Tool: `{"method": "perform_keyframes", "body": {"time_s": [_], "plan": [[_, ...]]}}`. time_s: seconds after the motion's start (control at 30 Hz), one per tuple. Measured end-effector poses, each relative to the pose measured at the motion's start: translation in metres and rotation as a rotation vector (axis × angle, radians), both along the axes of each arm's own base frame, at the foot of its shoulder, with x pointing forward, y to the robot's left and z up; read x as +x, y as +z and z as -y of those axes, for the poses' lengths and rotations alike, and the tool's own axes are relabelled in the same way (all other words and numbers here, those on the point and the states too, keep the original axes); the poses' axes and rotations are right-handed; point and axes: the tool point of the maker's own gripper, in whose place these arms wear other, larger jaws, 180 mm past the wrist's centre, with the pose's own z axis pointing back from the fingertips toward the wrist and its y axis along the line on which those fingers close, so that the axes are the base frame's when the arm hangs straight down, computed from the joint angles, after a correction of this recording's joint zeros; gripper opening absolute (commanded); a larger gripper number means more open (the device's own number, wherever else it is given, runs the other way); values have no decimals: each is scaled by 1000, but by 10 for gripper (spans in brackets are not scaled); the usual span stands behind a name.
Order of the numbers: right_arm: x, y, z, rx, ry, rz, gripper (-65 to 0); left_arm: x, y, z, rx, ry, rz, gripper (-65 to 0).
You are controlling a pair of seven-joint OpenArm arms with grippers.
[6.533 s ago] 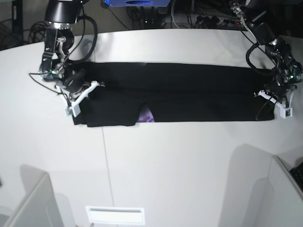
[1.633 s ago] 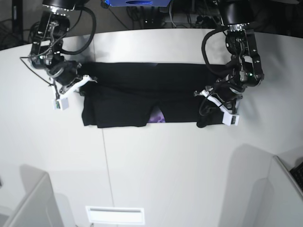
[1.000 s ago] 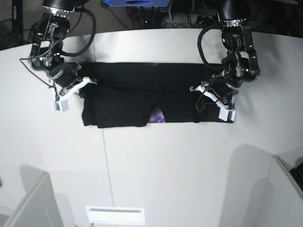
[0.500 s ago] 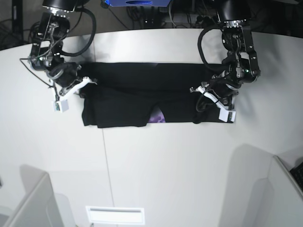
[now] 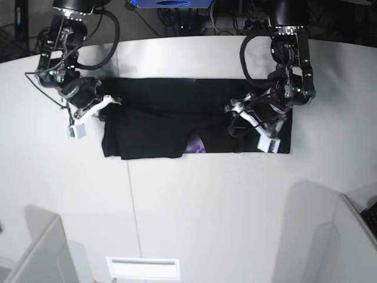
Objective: Fold the T-shirt properly
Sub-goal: 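Move the left gripper inward along the strip and pinch the fabric, then release the left gripper and regrasp the strip's end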
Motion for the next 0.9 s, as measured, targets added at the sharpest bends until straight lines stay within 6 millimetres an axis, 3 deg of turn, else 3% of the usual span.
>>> {"method": "perform_keyframes", "body": {"time_s": [0.13,0.2,0.3,0.37,0.43,0.53,0.57,0.67,0.73,0.8,0.9], "plan": [[-1,0,0,-1,1,-4,-650,5,10,51,-48,-118,27,-244],[-1,0,0,1,1,-4,-650,5,15,64,-78,-132,34,-245],[-1,-1,2,-2,-6,-6,-650,4,14,61,-61,-127,34,-247],[-2,-1,2,-1,-6,-6,-650,6,25,49,-47,-109,65,-262],[-1,0,0,8,-5,-2,-650,10,41,20,-34,-37,124,-351],[-1,0,3,-1,-6,-3,-650,5,49,-58,64,152,147,-624],[-2,0,1,5,-2,-12,-650,-1,49,-82,96,201,141,-650],[1,-1,-4,3,45,-77,-306,-17,52,-146,178,331,130,-650],[10,4,-4,6,54,-68,-159,-28,53,-178,227,381,122,-650],[16,8,-1,-4,55,-58,-128,-44,52,-208,280,425,94,-650],[21,12,2,-13,56,-48,-141,-71,45,-240,344,450,50,-650]]}}
